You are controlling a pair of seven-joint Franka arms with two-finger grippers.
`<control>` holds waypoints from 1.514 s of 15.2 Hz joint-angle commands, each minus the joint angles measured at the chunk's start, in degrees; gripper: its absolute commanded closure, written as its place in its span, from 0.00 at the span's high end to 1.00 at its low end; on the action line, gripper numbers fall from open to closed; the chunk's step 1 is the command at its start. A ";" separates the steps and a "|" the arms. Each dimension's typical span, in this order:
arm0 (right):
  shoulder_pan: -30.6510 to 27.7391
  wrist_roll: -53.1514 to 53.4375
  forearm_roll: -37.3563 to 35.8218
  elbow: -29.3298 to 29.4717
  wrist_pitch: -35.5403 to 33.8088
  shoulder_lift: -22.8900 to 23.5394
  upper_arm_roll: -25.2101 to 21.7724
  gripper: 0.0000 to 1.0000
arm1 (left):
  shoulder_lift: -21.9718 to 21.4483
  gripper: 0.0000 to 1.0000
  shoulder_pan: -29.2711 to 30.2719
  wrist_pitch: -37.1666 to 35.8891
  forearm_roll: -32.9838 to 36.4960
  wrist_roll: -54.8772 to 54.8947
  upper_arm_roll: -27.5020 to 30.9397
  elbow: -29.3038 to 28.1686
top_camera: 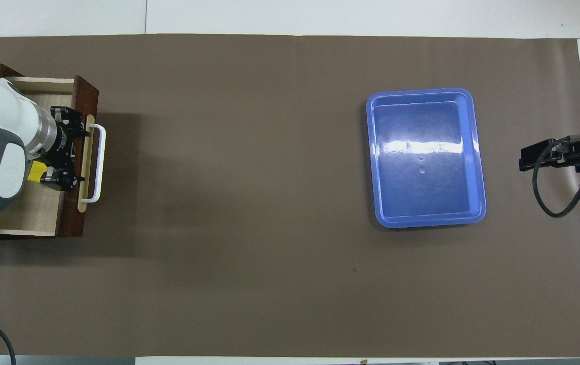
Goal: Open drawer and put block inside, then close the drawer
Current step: 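Push the drawer closed with the left gripper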
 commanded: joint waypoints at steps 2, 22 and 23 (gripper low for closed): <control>-0.83 -1.24 1.79 4.54 -4.45 1.55 0.06 1.00 | -0.89 1.00 5.99 2.82 2.50 4.64 0.02 -1.18; -0.31 -1.15 0.91 3.94 -4.19 0.85 0.23 1.00 | -2.20 1.00 6.54 -13.42 2.24 28.67 -1.65 10.59; -0.31 -1.15 0.91 3.94 -4.19 0.85 0.24 1.00 | -3.25 1.00 6.18 -15.18 1.97 36.57 -1.91 10.42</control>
